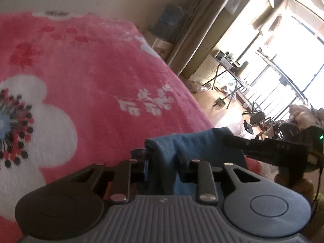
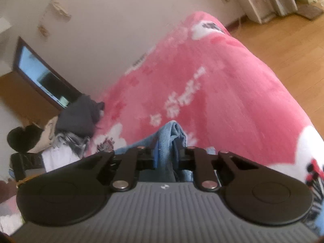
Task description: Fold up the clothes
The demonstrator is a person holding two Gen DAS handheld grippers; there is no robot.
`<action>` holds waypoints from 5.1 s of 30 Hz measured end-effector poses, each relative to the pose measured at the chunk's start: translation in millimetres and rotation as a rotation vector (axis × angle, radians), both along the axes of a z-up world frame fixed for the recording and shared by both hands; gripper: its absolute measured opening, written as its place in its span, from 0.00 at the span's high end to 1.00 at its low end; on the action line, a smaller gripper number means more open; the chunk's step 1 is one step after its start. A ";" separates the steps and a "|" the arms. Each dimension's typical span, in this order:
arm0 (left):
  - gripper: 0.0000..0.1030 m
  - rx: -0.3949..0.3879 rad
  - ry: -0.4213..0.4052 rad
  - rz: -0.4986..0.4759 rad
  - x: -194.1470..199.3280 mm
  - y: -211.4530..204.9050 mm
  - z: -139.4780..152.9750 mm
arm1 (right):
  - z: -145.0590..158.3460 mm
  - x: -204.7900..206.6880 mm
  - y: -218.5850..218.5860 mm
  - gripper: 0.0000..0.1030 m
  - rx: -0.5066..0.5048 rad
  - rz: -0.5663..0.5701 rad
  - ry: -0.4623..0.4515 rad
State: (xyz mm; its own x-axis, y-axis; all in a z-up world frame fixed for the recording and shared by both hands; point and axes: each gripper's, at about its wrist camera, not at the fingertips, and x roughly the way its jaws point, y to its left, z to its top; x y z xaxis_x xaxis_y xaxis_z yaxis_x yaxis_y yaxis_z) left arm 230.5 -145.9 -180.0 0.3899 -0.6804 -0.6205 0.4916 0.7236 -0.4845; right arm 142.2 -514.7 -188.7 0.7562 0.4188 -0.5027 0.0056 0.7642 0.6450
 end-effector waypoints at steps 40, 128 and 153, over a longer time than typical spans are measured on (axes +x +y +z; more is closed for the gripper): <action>0.56 0.103 -0.174 0.018 -43.5 34.3 44.1 | 38.8 -104.5 102.8 0.87 -0.669 0.309 -0.033; 0.67 -0.034 -0.047 -0.157 -157.3 85.5 -10.6 | 42.0 -112.0 213.8 0.92 -0.519 0.522 0.138; 0.90 -0.076 -0.094 -0.275 -159.3 57.1 -22.1 | 34.6 -70.1 216.3 0.65 -0.477 0.421 0.290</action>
